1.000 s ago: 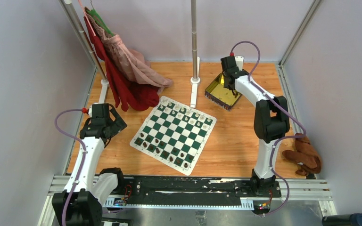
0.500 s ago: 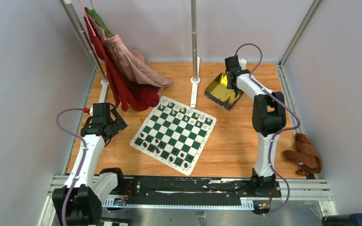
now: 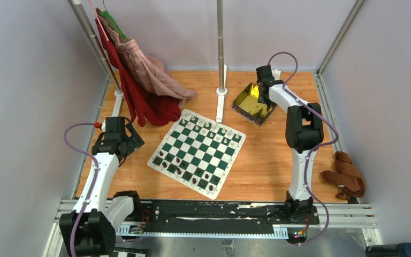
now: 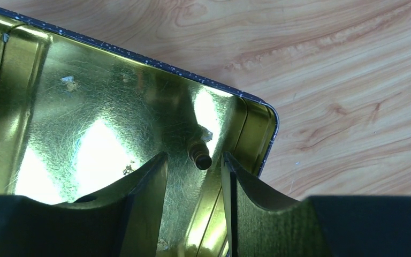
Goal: Set up the chess pieces on the board
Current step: Pick up the chess piece from the storage box.
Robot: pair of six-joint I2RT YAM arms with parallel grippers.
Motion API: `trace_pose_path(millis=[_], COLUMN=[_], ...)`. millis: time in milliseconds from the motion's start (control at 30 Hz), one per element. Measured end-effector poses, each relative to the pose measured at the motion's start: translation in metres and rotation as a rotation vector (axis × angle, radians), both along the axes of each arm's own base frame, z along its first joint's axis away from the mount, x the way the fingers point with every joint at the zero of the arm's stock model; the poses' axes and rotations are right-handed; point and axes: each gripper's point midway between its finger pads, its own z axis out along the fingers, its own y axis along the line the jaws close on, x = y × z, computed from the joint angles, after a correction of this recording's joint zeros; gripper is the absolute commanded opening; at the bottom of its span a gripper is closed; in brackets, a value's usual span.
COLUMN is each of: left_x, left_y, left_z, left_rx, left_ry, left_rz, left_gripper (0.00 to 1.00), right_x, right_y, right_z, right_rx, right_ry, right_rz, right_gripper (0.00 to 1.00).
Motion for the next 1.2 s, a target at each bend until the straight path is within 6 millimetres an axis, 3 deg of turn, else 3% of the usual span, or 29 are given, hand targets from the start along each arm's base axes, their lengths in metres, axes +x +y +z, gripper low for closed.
trace_pose_path(millis=[267,567,833,1200], left_x=[-0.0001,-0.0001,-0.0001,0.0003], left_y=[0.0007,0.0011,0.0011,0.0010], left_z=[-0.0001,0.0000,0.0001,0.0002], left_rx=[0.003,0.005,0.005,0.005], left_ry=[0.001,0.001,0.000,-0.002], left_rz=[0.002,0.004,0.004,0.003], left_gripper=[1.00,1.00,1.00,1.00], right_x=[-0.0005,-0.0004,-0.0004,-0.0004], right_y=[0.0010,0.0017,0.0020,0.0033], right_z=[-0.0088,-0.0103,-0.0104,-0.0108], right_rx=[0.016,0.029,0.031,0.036], right_ry=[0.014,0.016,0.015,0.019], right_rz=[-0.005,-0.008,-0.009,0.002], right_gripper=[0.40,0.27,0.01,0.00])
